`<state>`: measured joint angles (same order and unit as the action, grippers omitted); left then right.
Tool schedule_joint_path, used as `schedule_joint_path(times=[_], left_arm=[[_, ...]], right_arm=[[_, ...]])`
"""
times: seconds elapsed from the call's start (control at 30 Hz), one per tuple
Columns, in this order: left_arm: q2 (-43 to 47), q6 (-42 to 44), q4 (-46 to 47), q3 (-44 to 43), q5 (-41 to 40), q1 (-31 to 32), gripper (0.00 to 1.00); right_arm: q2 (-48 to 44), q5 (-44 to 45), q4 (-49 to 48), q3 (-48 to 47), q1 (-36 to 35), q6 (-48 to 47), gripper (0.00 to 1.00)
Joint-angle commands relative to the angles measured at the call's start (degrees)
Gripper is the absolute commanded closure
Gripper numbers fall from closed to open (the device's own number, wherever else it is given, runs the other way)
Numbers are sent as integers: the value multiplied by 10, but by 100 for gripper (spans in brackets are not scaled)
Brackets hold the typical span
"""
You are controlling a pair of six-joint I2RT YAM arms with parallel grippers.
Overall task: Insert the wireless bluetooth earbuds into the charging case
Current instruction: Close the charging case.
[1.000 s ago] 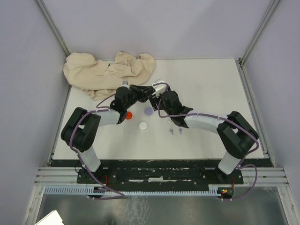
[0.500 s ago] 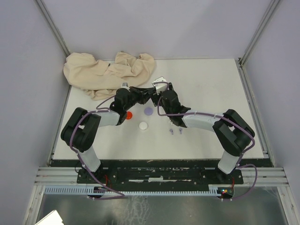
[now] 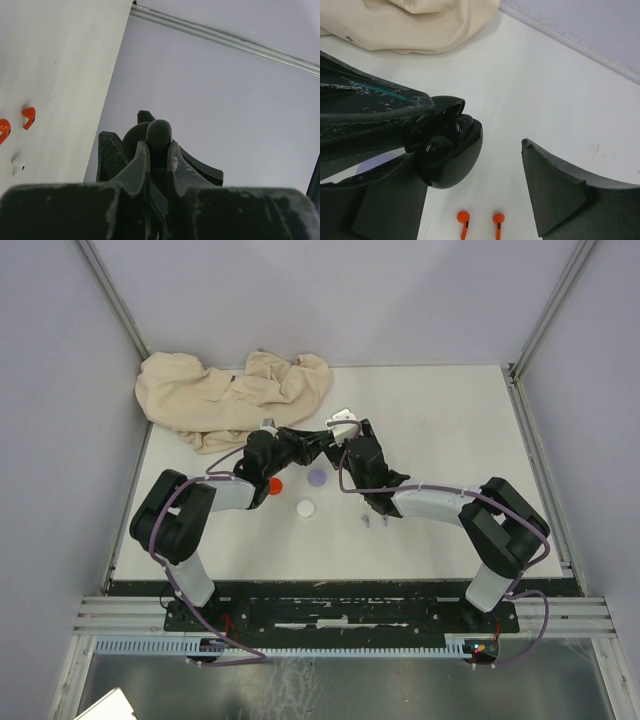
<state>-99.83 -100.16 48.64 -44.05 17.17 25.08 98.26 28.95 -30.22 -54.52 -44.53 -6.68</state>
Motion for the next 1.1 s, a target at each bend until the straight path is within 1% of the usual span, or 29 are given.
schedule_joint_path(times=[0.0,0.33,0.57,0.93,1.07], left_arm=[[-3,-22,34,-4,14,-8,97],[-8,-13,29,-6,26,-15,97],[-13,-6,27,-9,34,-23,97],[-13,8,18,-7,38,-31,97],[-14,22,14,-12,45,-44,97]], right_arm=[[-30,47,-29,8,4,-27,21],[-53,56,-29,24,4,-49,21],[-79,66,-22,49,4,-54,20],[-98,72,-12,62,7,-60,19],[-113,88,14,66,9,-50,18]])
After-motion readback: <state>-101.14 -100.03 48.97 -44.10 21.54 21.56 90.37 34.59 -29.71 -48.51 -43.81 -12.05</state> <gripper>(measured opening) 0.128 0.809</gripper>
